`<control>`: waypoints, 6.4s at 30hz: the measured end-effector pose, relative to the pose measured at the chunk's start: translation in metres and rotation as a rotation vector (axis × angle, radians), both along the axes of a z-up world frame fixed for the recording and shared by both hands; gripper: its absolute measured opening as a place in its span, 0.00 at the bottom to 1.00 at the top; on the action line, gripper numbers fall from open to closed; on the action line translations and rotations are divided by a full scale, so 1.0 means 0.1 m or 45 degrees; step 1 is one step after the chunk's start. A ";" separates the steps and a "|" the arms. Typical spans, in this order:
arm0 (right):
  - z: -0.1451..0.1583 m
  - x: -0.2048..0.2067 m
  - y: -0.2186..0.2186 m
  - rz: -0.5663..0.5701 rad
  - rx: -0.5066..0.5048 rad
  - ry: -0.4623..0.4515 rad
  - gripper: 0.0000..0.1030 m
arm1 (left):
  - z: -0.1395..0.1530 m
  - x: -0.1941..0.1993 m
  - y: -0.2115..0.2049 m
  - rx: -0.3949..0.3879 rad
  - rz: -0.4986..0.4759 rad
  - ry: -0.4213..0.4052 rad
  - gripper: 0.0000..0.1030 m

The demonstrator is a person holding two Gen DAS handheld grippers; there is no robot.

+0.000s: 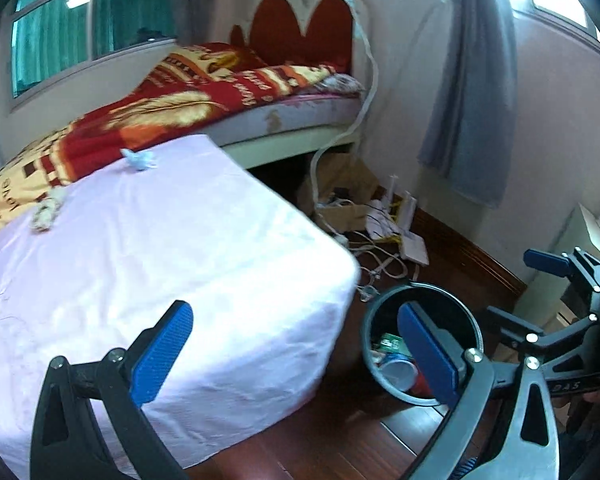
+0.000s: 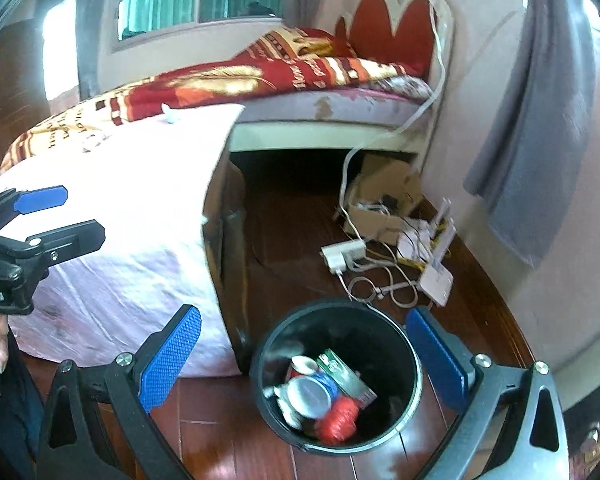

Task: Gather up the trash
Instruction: 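Move both tools back to the cloth bundle and blue mask on the bed, then grasp beige cloth bundle with left tool while right tool grasps blue mask, then carry cloth bundle in left tool while right tool carries blue mask to bucket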

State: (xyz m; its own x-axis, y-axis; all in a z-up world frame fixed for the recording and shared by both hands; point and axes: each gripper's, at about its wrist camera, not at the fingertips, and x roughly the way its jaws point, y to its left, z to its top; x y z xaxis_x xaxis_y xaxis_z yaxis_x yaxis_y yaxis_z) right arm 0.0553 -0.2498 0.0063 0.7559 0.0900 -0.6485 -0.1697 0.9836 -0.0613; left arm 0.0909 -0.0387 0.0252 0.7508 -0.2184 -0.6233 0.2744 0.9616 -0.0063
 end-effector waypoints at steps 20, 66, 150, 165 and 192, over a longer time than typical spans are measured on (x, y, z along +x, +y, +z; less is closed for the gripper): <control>0.39 0.90 1.59 0.348 0.068 -0.009 1.00 | 0.14 0.42 1.89 -0.011 0.479 -0.042 0.99; -0.15 4.51 3.54 0.366 0.043 0.339 0.26 | -0.31 2.92 3.27 -0.065 0.522 0.286 0.43; 0.82 0.36 1.27 0.350 0.115 -0.093 0.23 | 0.34 0.31 1.00 -0.100 0.046 0.040 0.24; 0.50 0.03 0.11 0.048 0.167 -0.049 0.23 | 0.25 0.18 0.05 -0.133 -0.184 0.039 0.24; -0.44 -0.23 -0.95 -0.153 0.150 0.154 0.23 | -0.53 0.03 -1.13 -0.104 -0.448 0.249 0.24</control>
